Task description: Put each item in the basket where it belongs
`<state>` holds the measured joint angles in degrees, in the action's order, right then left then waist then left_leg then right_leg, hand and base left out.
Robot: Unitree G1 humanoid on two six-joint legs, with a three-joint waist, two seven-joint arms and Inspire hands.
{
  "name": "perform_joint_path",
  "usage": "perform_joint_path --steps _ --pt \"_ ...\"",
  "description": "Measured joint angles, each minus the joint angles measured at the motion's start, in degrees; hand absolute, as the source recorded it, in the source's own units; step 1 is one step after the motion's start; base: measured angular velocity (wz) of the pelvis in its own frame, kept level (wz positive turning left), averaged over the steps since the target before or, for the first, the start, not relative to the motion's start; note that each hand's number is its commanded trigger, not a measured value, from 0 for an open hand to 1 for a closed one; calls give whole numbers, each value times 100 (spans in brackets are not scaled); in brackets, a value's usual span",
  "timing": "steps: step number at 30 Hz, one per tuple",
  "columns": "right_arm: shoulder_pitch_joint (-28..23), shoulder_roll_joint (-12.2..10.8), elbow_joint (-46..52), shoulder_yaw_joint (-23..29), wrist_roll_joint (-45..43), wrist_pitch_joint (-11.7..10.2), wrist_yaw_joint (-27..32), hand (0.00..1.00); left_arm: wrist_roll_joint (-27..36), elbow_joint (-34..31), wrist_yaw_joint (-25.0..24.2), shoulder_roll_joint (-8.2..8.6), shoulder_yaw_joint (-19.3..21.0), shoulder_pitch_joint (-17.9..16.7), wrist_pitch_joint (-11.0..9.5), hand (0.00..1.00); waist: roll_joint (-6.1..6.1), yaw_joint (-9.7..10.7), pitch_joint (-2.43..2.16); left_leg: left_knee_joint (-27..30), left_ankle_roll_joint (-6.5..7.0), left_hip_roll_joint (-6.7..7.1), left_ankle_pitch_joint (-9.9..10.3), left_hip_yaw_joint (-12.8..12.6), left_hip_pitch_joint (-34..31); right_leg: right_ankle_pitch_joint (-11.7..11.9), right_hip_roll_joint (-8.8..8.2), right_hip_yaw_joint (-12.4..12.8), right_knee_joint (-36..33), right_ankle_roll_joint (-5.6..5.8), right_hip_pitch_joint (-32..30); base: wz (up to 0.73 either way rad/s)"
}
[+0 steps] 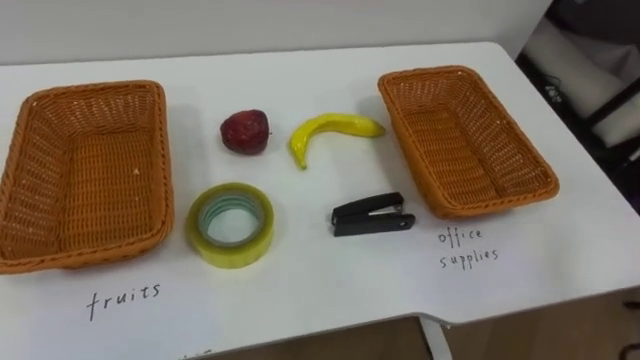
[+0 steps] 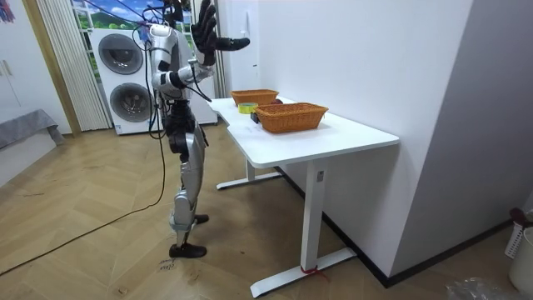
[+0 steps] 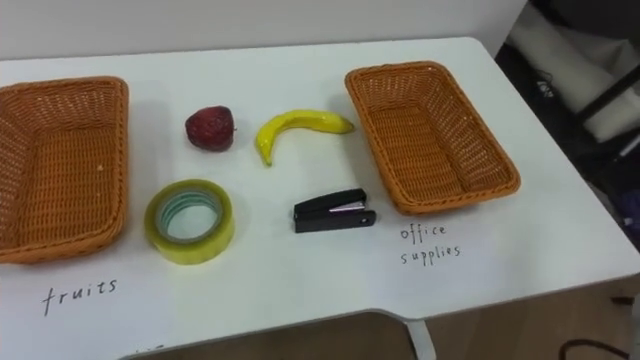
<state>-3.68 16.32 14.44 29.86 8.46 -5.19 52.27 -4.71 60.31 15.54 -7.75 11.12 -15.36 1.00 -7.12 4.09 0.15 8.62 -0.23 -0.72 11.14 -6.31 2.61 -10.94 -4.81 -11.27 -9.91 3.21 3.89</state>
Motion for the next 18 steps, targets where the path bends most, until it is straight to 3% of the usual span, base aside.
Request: perform_joint_path --steps 4,14,18 --pt "199 261 370 -168 -207 8 -256 0 -123 40 3 7 -17 4 44 0 -22 -109 5 -3 0 -4 1 29 -3 1 0 -29 -1 -2 11 2" --pt "1045 570 919 -394 -387 103 -1049 0 -497 41 2 16 -15 -11 80 0 -24 -204 1 55 -1 1 1 96 -22 2 -8 -167 1 -2 24 4" --pt "1337 763 979 -409 -448 104 -1335 0 -684 1 -16 8 14 1 54 0 -69 -261 -30 64 -3 2 -1 174 -57 2 -7 -218 11 -2 33 9"
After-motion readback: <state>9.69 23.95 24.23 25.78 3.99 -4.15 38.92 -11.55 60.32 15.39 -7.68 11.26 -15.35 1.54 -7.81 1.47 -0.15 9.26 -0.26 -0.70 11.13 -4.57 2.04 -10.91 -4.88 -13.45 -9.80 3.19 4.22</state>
